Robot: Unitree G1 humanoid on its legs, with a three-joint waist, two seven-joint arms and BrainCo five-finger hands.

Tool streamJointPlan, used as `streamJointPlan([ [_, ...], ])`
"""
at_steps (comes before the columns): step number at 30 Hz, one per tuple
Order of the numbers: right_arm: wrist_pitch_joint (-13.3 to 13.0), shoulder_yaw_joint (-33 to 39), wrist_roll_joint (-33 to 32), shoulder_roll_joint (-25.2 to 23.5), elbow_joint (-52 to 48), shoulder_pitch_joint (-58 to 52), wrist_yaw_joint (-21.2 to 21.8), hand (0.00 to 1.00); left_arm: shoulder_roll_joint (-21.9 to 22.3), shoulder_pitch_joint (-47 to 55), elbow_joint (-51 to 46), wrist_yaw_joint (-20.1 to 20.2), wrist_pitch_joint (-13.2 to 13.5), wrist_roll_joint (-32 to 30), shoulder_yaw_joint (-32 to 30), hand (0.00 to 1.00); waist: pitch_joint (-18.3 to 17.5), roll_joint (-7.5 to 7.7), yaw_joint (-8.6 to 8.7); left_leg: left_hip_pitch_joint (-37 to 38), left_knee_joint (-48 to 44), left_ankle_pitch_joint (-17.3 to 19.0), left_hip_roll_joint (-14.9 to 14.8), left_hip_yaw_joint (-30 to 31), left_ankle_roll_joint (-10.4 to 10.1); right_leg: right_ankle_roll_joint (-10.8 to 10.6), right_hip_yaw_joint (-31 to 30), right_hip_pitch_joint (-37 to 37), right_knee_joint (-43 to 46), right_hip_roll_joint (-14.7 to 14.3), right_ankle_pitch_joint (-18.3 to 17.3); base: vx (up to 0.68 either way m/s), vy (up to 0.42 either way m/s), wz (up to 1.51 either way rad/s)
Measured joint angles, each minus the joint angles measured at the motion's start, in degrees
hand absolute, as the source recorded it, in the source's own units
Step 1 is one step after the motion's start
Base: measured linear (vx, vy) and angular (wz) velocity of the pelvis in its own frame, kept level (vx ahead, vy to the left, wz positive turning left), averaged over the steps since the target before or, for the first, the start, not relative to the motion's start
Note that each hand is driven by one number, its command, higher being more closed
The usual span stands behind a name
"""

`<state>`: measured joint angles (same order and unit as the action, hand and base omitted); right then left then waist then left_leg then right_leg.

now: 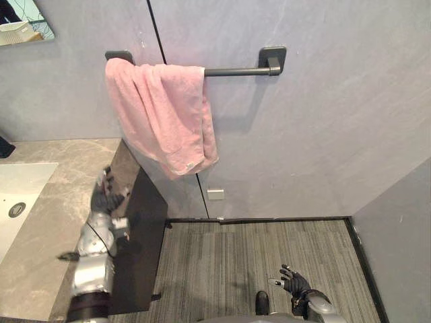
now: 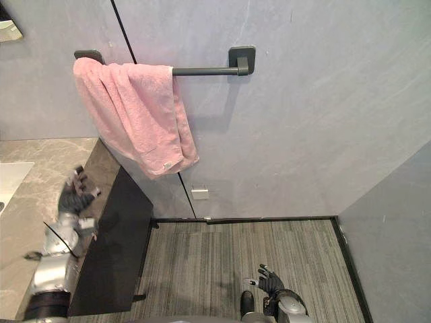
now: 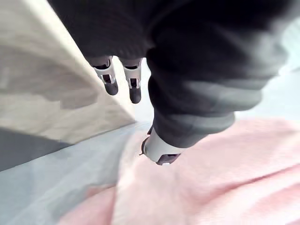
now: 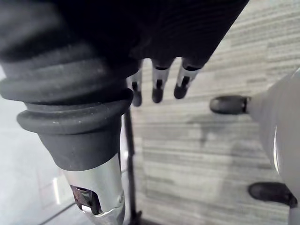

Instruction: Organize washtable

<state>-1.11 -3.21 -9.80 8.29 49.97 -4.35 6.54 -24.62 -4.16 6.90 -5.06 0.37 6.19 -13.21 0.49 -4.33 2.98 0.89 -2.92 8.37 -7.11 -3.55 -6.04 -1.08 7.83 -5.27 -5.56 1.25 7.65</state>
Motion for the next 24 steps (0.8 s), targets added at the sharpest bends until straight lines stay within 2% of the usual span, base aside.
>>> streamJointPlan([
  [5, 0.34, -0.39, 0.43, 0.27, -0.83, -1.27, 1.43, 0.0, -7.79, -7.34, 1.1, 0.01, 0.1, 1.09, 2.59, 0.0, -0.04, 0.2, 0.94, -0.07, -0.01, -0.23, 0.89, -0.69, 0.38, -0.49, -0.33, -0.42, -0.07, 0.78, 0.67, -0.05, 0.025, -0.06],
  [6, 0.35, -0.83, 0.43, 0.42, -1.1, -1.64, 1.49, 0.0, -8.26, -8.52, 1.81, 0.0, 0.15, 1.31, 2.63, 0.0, -0.03, 0.21, 0.96, -0.13, -0.01, -0.27, 0.99, -0.76, 0.45, -0.49, -0.44, -0.53, -0.08, 0.84, 0.83, -0.06, 0.004, -0.09],
  [8, 0.44, -2.25, 0.46, 0.85, -1.46, -2.46, 2.26, 0.0, -10.36, -13.29, 6.0, -0.21, 0.18, 2.22, 3.62, 0.0, 0.06, 0.49, 1.01, -0.22, 0.02, -0.43, 1.2, -1.31, 0.69, -0.52, -1.11, -0.95, -0.11, 0.97, 1.32, -0.08, 0.002, -0.14],
  [11, 0.46, -2.24, 0.47, 0.89, -2.4, -3.59, 2.46, 0.0, -13.16, -18.53, 12.22, -0.22, 0.18, 2.88, 5.36, 0.0, 0.19, 0.87, 2.36, -0.19, -0.01, -0.48, 1.29, -1.78, 0.77, -0.51, -1.64, -1.19, -0.13, 1.0, 1.66, -0.06, -0.011, -0.09],
  [21, 0.32, -2.09, 0.86, 0.82, -4.05, -4.4, 2.44, 0.0, -14.74, -26.15, 17.84, -0.17, 0.22, 4.66, 6.9, 0.0, 0.94, 1.31, 3.39, -0.45, 0.09, -0.51, 1.12, -3.17, 0.71, -0.5, -2.98, -2.32, -0.11, 0.88, 2.0, -0.02, -0.009, -0.08],
  [24, 0.18, -1.83, 0.86, 0.37, -4.55, -4.28, 2.38, 0.0, -17.52, -26.93, 18.56, -0.22, 0.25, 5.09, 8.19, 0.0, 1.7, 1.65, 4.3, -0.37, 0.11, -0.51, 1.18, -3.36, 0.71, -0.52, -3.1, -2.33, -0.11, 0.9, 2.01, 0.0, 0.0, -0.01],
])
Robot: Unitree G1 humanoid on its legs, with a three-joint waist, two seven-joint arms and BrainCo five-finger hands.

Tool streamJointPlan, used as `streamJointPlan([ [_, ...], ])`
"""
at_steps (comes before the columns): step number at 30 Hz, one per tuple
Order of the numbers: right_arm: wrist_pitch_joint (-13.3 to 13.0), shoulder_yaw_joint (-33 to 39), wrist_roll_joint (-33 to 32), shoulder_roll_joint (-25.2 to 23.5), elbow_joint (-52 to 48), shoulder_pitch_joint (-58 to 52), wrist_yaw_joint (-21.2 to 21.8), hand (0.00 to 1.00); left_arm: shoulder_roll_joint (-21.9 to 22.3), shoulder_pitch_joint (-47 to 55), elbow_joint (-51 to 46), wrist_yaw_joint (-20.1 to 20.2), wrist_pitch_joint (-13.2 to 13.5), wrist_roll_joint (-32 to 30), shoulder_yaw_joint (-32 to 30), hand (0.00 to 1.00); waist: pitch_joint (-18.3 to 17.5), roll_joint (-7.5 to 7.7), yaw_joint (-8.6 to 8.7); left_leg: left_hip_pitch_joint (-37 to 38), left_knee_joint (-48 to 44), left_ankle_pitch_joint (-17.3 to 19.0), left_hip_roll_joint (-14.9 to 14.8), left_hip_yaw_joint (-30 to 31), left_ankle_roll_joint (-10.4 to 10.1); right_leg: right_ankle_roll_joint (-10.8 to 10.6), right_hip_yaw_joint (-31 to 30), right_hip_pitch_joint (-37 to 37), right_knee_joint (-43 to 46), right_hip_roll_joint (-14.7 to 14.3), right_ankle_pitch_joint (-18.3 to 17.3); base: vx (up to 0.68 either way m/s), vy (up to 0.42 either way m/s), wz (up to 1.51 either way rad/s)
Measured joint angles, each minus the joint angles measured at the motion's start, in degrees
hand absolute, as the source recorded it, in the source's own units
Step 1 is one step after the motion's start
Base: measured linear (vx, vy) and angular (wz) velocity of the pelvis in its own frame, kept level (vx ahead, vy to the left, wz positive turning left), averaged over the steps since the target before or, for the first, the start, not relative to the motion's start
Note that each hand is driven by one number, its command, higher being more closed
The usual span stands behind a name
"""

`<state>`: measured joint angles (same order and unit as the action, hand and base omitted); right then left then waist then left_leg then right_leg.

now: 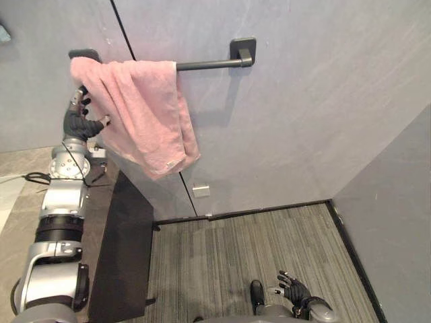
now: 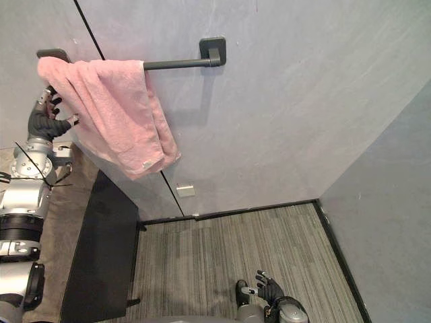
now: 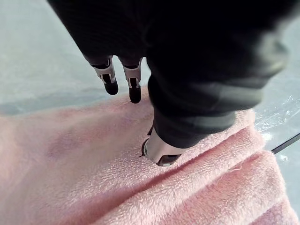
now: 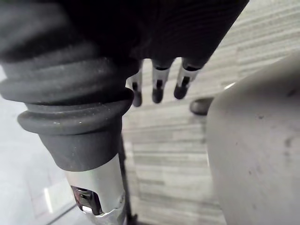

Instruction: Organize washtable

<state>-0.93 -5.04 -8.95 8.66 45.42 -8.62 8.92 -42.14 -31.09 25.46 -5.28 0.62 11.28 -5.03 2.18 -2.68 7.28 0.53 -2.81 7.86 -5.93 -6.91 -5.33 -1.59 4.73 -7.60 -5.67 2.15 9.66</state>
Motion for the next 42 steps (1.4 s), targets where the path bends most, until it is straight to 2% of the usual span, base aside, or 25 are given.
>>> streamJointPlan([
  [17, -0.61, 0.04, 0.65, -0.19, 0.08, -0.01, -0.2, 0.0, -0.06, -1.39, 0.82, -1.16, 0.64, 1.63, -0.31, 0.0, 0.36, 0.25, -0.23, 0.11, 0.01, 0.01, -0.09, 0.12, 0.0, -0.01, 0.22, 0.17, 0.01, 0.13, -0.01, 0.0, -0.001, 0.0],
  [22, -0.74, 0.14, 1.22, -0.18, 0.31, 0.22, -0.61, 0.0, -0.06, 2.66, -3.19, -1.36, 1.16, 1.66, -2.69, 0.0, 0.43, 0.38, -0.25, 0.1, -0.05, 0.01, -0.13, 0.45, 0.0, -0.02, 0.57, 0.36, 0.02, 0.14, -0.01, 0.0, -0.001, 0.02],
  [28, -0.67, 0.77, 2.6, -0.14, 0.48, 0.3, -1.28, 0.0, -0.06, 4.02, -3.57, -1.49, 1.3, 1.68, -4.73, 0.0, 0.45, 0.65, -0.38, 0.12, -0.33, 0.0, -0.12, 1.28, 0.0, -0.03, 1.39, 0.97, 0.02, 0.28, -0.03, -0.01, -0.003, 0.07],
  [42, -0.63, 0.67, 2.86, -0.11, 0.7, 0.34, -1.25, 0.0, -0.06, 5.34, -5.11, -2.36, 2.12, 2.87, -4.81, 0.0, 0.31, 0.92, -0.32, 0.18, -0.52, 0.0, -0.12, 1.45, 0.0, -0.04, 1.48, 1.21, 0.03, 0.33, -0.04, 0.0, -0.001, 0.0],
])
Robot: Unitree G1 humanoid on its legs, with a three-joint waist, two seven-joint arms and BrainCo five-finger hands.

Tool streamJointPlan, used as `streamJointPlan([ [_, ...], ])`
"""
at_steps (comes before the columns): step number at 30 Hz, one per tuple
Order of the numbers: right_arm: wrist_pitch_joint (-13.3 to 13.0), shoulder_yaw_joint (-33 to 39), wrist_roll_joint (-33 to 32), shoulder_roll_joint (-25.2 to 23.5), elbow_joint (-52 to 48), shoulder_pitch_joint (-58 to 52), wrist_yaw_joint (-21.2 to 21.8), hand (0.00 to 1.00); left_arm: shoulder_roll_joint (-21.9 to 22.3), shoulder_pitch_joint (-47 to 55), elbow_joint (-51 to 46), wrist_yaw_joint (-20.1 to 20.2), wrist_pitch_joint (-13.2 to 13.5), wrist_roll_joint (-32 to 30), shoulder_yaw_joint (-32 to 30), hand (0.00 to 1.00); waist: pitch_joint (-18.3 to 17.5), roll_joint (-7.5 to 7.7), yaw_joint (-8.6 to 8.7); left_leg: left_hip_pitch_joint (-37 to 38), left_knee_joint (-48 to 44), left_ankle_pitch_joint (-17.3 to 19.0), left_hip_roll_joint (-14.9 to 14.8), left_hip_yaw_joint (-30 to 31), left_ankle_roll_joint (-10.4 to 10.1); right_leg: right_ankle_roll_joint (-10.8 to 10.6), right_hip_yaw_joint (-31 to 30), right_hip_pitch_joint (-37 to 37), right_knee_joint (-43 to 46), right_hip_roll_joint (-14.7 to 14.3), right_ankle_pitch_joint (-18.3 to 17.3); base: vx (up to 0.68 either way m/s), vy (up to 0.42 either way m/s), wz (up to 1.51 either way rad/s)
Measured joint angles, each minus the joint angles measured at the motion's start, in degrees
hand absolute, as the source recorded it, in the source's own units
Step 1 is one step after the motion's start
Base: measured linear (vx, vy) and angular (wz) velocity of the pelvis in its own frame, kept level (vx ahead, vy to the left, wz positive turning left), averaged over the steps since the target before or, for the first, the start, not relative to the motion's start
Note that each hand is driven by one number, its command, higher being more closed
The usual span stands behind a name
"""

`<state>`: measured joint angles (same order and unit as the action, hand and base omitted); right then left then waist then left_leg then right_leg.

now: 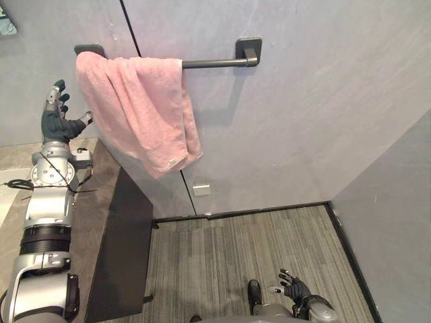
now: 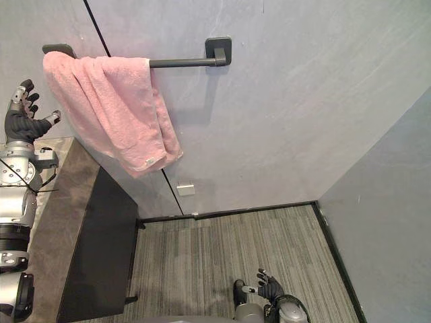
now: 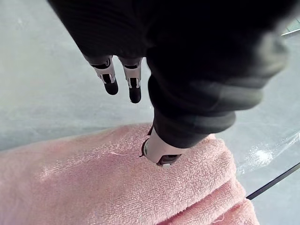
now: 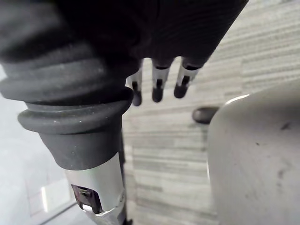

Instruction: Organize washtable

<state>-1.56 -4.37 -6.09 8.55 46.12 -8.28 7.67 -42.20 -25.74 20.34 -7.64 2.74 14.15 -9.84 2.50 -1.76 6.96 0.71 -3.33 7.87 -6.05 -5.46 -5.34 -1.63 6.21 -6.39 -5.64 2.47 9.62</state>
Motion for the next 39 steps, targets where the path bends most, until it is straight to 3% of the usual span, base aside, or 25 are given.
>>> streamJointPlan([
  [12, -0.05, -0.22, -0.02, 0.0, 0.08, -0.3, -0.05, 0.0, 0.56, -2.0, 0.27, -0.04, -0.01, 0.06, 0.73, 0.0, 0.36, 1.65, 0.11, -0.74, -1.13, 0.01, -0.08, 0.53, -0.02, 0.0, 0.21, 0.07, 0.02, 0.29, 0.03, -0.02, -0.008, 0.02],
  [19, -0.07, -0.24, -0.03, 0.28, -0.24, -0.35, -0.15, 0.0, 0.88, -5.74, 0.48, -0.16, 0.0, 0.02, 0.77, 0.0, 2.59, 2.83, 0.15, -0.91, -1.51, 0.01, -0.01, 0.56, -0.02, -0.02, 0.12, -0.1, 0.65, 0.63, 0.01, -0.01, -0.003, 0.02],
  [39, -0.12, -1.12, -0.08, 1.0, -2.26, -0.66, -0.16, 0.0, 1.78, -9.47, 3.7, -1.14, 0.04, 1.62, 2.64, 0.0, 8.1, 4.01, 0.16, -1.25, -1.59, 0.0, -0.08, 0.1, -0.03, -0.01, -0.12, -1.16, 1.68, 0.62, 0.01, -0.01, -0.004, -0.01],
])
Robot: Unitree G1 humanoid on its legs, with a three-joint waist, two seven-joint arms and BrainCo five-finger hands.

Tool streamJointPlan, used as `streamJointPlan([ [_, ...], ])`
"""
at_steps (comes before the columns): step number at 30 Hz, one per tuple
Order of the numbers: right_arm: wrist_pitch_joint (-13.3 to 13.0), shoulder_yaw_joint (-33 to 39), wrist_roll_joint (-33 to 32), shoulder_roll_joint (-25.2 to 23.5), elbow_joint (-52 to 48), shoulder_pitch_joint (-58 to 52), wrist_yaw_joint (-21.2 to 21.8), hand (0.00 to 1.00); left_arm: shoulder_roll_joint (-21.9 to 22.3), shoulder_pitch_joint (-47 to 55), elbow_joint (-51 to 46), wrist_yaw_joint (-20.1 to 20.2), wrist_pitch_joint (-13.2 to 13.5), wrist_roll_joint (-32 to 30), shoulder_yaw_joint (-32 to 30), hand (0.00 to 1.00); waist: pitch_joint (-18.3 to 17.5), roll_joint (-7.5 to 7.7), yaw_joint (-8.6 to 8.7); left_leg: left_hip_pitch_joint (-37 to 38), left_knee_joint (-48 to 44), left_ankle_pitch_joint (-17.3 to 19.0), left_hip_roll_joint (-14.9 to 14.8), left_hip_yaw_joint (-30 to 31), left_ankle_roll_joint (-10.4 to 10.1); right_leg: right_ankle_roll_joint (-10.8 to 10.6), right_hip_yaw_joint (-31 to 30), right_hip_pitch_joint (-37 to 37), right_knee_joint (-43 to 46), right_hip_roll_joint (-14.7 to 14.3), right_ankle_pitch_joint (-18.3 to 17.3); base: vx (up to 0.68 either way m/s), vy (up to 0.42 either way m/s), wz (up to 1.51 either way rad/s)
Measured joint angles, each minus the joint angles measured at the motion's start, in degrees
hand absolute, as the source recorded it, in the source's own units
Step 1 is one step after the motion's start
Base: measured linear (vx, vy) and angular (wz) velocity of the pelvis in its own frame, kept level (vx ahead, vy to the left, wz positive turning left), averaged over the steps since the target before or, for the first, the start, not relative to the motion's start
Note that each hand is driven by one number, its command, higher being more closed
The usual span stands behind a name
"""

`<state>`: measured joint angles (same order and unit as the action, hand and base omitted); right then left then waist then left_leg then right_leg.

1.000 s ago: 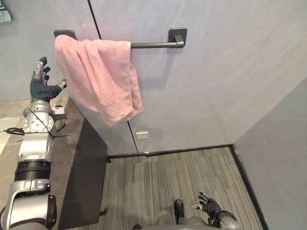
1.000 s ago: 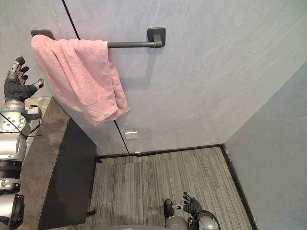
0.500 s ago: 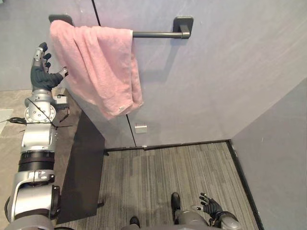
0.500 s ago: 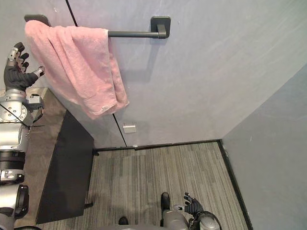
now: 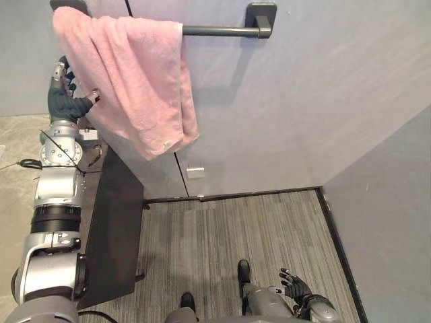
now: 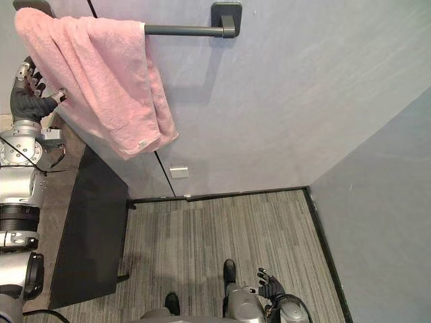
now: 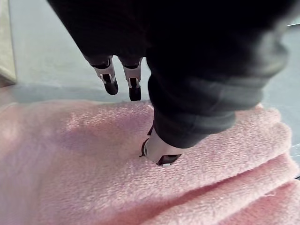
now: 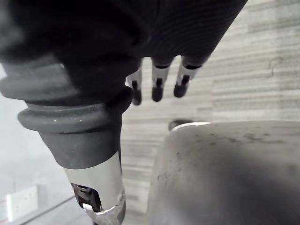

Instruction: Organize washtable

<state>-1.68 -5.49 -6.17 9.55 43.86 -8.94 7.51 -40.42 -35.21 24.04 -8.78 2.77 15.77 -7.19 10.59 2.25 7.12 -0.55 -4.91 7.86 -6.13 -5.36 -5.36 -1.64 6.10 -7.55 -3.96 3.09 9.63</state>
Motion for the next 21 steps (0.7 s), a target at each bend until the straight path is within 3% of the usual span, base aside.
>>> streamJointPlan([
  [21, -0.58, -2.28, -0.49, 0.62, -1.33, -0.01, -0.02, 0.0, 2.07, -0.26, 7.27, -0.05, 0.01, 1.69, -0.03, 0.0, 3.07, 1.67, 0.27, -0.64, -0.01, 0.0, 0.02, -1.2, 0.0, 0.02, -1.4, -1.78, 0.91, -0.03, 0.03, -0.01, -0.003, -0.02],
])
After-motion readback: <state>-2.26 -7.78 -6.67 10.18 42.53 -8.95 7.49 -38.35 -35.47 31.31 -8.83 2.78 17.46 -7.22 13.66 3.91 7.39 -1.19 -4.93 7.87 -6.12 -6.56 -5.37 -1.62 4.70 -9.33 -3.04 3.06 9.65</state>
